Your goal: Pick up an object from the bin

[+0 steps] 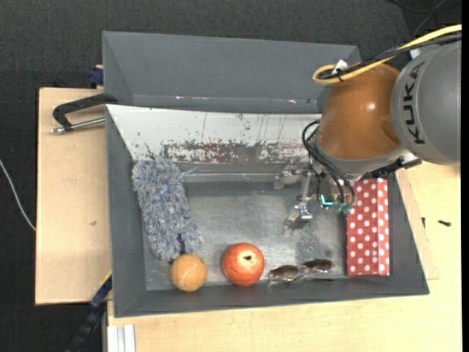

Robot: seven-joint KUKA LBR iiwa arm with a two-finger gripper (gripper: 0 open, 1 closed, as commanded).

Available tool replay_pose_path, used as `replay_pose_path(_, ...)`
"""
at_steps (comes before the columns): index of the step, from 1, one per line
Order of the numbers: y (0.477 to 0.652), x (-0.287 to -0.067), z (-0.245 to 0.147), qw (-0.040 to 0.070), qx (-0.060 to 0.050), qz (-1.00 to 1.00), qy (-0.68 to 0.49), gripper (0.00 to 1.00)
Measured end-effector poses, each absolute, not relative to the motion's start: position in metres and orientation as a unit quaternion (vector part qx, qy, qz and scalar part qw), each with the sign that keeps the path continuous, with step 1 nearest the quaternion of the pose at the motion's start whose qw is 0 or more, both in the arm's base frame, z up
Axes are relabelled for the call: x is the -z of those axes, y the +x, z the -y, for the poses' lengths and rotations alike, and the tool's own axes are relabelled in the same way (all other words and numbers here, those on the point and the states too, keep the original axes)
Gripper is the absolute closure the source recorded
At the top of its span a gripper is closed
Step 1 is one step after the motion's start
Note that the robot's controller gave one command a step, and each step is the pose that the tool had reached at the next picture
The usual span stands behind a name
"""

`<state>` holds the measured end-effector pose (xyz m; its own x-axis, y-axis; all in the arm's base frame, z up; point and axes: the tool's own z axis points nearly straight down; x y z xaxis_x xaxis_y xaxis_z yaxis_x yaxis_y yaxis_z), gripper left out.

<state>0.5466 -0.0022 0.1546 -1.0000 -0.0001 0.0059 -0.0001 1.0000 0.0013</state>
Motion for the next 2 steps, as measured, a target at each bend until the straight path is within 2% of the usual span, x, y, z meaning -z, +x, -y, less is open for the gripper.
replay_pose_path(1,0.546,-0.152,-0.002,-0.004,0.000,1.000,0.011,0.00)
replay_pose_path(2,0.511,-0.092,-0.057,-0.001,0.001,0.994,0.107,0.00)
